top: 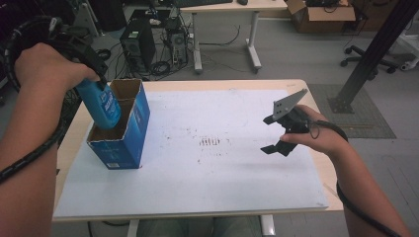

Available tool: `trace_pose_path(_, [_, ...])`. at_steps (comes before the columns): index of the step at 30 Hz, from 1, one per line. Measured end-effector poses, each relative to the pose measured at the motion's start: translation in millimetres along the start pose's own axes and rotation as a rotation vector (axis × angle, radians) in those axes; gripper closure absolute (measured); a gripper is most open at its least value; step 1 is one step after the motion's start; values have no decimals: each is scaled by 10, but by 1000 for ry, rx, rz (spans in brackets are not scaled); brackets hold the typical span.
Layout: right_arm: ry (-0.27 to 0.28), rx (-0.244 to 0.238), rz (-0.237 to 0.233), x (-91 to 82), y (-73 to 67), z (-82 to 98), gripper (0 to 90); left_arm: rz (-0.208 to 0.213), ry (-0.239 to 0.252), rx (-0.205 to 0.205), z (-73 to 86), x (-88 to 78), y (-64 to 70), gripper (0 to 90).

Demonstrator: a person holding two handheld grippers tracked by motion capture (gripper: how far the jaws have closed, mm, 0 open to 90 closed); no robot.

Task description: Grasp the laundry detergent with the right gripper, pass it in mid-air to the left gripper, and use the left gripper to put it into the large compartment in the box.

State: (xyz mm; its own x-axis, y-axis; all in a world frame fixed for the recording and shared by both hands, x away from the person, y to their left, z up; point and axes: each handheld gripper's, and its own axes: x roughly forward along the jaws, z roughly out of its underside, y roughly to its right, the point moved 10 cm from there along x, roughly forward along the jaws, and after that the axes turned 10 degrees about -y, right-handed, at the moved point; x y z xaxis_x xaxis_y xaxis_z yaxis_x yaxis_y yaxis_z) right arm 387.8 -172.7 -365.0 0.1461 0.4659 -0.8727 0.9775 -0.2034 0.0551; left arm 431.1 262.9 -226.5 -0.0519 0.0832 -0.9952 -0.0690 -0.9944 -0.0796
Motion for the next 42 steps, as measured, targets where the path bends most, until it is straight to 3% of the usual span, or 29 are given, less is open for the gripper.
trace_pose_path(14, [-67,-11,-18,-3,15,-11,22,-14,-3,3,-44,334,9,381])
trace_pose_path(25, [-66,-3,-28,40,23,-7,22,-39,-13,29,-60,613,76,381])
trace_pose_path(42, [-70,-2,-36,86,26,1,22,-33,-28,35,-100,1077,107,381])
